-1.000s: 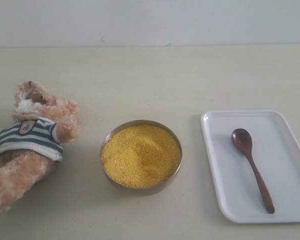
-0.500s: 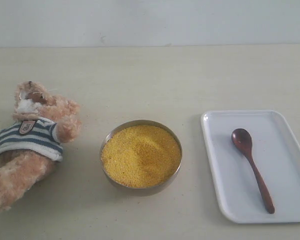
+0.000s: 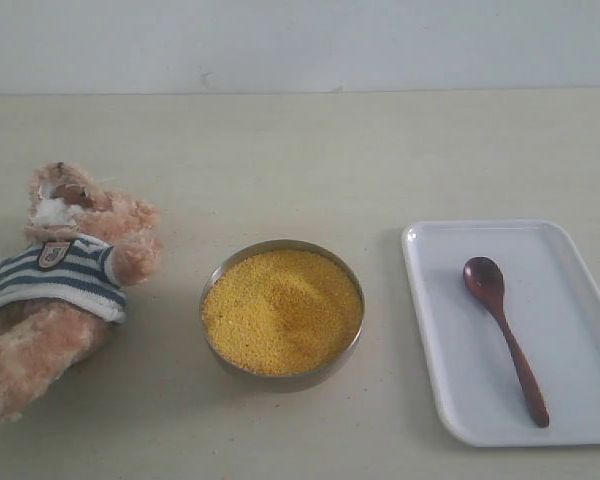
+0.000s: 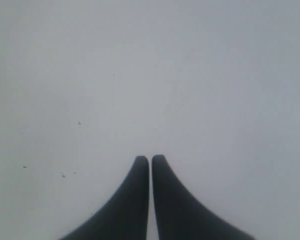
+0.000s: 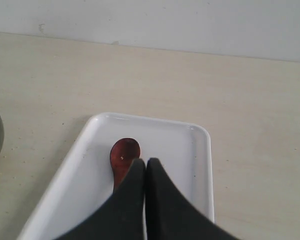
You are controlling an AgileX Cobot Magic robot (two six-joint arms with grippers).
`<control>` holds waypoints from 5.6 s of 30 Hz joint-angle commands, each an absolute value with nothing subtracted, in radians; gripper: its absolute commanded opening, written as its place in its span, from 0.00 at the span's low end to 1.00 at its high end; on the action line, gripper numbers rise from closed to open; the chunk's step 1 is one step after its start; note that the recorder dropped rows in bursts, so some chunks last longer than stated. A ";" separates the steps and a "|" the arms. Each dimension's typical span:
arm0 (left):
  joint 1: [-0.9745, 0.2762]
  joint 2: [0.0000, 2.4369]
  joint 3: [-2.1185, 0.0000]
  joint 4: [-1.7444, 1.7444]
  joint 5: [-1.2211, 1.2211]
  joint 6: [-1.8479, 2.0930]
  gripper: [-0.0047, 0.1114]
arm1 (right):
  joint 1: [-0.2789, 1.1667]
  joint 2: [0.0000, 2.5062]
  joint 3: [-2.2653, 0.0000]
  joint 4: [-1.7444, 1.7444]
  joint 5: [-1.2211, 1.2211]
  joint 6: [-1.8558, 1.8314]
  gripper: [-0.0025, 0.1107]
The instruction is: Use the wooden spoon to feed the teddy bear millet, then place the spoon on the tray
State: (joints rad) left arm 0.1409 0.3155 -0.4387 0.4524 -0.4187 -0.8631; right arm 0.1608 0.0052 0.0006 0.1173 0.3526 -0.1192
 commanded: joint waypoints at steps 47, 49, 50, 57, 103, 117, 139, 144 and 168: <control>0.022 1.683 -0.803 -0.411 0.761 0.307 0.98 | 0.160 0.000 0.000 0.121 0.348 -0.114 0.02; 0.022 1.656 -0.845 -0.411 0.798 0.307 0.98 | 0.160 0.000 0.000 0.121 0.348 -0.114 0.02; 0.022 1.634 -0.864 -0.401 0.817 0.307 0.98 | 0.160 0.000 0.000 0.121 0.348 -0.114 0.02; 0.022 1.567 -0.869 -0.265 0.856 0.183 0.98 | 0.160 0.000 0.000 0.121 0.348 -0.114 0.02; -0.133 1.713 -0.821 -0.151 0.789 0.000 0.36 | 0.160 0.000 0.000 0.121 0.348 -0.114 0.02; -0.233 1.502 -0.871 -0.223 0.921 0.455 0.07 | 0.160 0.000 0.000 0.121 0.348 -0.114 0.02; -0.289 1.398 -0.752 -0.107 0.826 0.572 0.07 | 0.160 0.315 -0.333 -0.063 0.035 0.353 0.02; -0.289 1.398 -0.752 -0.107 0.826 0.572 0.07 | 0.161 0.711 -0.592 -0.084 0.472 0.181 0.18; -0.289 1.398 -0.752 -0.108 0.826 0.572 0.07 | 0.371 1.577 -0.650 0.012 0.478 0.083 0.50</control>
